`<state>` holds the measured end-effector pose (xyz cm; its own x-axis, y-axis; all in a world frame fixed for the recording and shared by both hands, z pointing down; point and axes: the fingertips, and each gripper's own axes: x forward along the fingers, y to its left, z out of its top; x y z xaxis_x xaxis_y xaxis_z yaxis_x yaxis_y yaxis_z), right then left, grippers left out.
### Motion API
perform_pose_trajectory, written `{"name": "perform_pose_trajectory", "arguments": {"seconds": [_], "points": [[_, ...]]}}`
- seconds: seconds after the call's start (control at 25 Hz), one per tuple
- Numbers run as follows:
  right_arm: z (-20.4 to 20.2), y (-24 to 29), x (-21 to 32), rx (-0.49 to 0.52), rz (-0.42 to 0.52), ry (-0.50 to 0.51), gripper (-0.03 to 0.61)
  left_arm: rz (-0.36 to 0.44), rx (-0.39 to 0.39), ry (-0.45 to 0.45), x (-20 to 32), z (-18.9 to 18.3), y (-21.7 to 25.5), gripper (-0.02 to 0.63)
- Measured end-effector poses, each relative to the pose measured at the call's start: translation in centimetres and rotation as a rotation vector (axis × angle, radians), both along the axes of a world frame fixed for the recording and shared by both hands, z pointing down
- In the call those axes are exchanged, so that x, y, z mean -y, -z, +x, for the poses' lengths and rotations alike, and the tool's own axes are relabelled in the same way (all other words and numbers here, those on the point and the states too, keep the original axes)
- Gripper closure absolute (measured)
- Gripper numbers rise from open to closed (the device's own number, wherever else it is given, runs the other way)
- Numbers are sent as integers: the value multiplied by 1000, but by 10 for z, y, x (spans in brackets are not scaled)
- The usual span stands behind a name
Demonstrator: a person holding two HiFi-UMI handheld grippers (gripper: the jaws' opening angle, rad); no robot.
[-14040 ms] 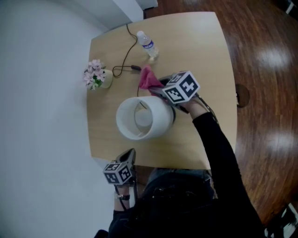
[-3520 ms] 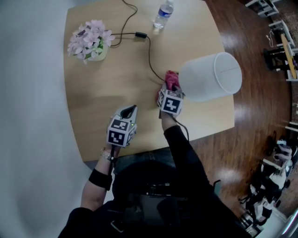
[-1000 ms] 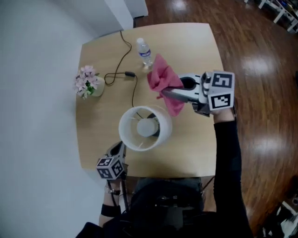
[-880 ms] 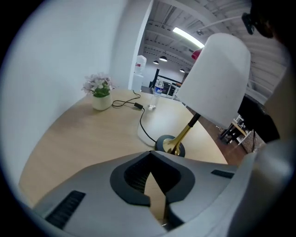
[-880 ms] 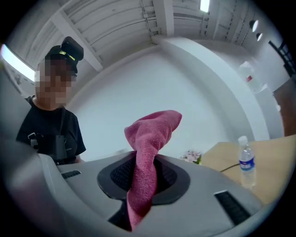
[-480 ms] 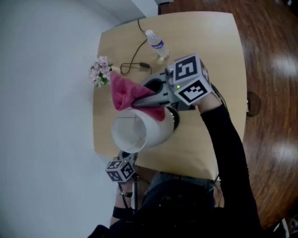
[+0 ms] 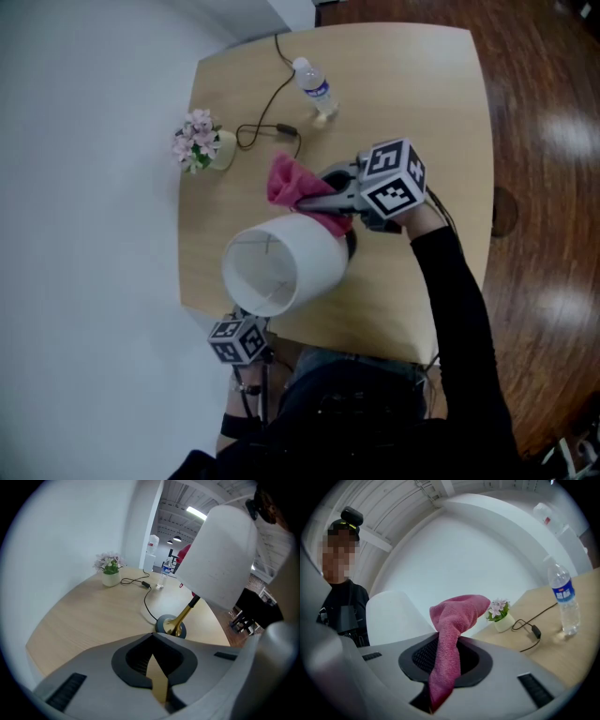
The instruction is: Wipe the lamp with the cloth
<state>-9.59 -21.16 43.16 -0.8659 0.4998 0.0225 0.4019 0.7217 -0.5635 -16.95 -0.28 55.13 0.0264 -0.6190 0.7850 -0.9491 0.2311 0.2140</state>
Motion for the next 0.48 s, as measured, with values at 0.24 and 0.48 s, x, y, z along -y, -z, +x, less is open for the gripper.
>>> {"name": "perform_pose_trajectory", "arguments": {"seconds": [0.24,0.48], "points": [[3,-30,12,-83,-37,-56,506,7,-9,2,4,-5,4,609],[3,-94,24,-389,296,-86,506,10,-17,8,-7,-5,1,609]]}}
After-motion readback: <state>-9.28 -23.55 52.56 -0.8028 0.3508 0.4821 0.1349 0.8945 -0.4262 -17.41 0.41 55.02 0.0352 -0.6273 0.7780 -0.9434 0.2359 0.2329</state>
